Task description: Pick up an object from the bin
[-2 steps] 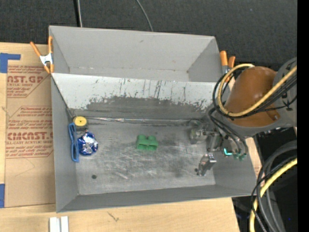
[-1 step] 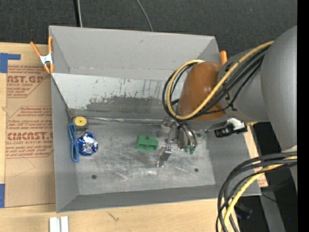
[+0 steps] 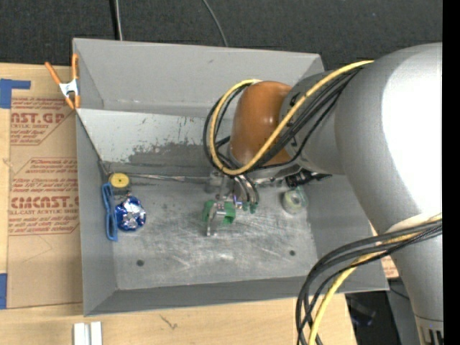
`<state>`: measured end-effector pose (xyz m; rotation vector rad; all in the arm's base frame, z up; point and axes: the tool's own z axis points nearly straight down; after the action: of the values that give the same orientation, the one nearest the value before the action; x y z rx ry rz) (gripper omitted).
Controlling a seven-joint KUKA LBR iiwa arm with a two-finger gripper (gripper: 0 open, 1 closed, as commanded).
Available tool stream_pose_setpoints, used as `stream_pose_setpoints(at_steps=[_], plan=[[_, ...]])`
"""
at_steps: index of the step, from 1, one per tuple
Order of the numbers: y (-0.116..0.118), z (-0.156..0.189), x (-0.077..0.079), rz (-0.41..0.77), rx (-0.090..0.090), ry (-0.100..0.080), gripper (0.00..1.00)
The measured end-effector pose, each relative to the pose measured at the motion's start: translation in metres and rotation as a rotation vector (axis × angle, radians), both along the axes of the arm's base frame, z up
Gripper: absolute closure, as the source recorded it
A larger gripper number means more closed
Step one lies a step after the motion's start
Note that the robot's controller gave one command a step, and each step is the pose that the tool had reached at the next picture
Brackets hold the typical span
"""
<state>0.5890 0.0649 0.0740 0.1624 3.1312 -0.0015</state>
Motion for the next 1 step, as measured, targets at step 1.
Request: stream_pose_setpoints(at_steps=[1], plan=[[0.0000,0.0035,0.0010,-0.003,0.003,-0.004,1.00]])
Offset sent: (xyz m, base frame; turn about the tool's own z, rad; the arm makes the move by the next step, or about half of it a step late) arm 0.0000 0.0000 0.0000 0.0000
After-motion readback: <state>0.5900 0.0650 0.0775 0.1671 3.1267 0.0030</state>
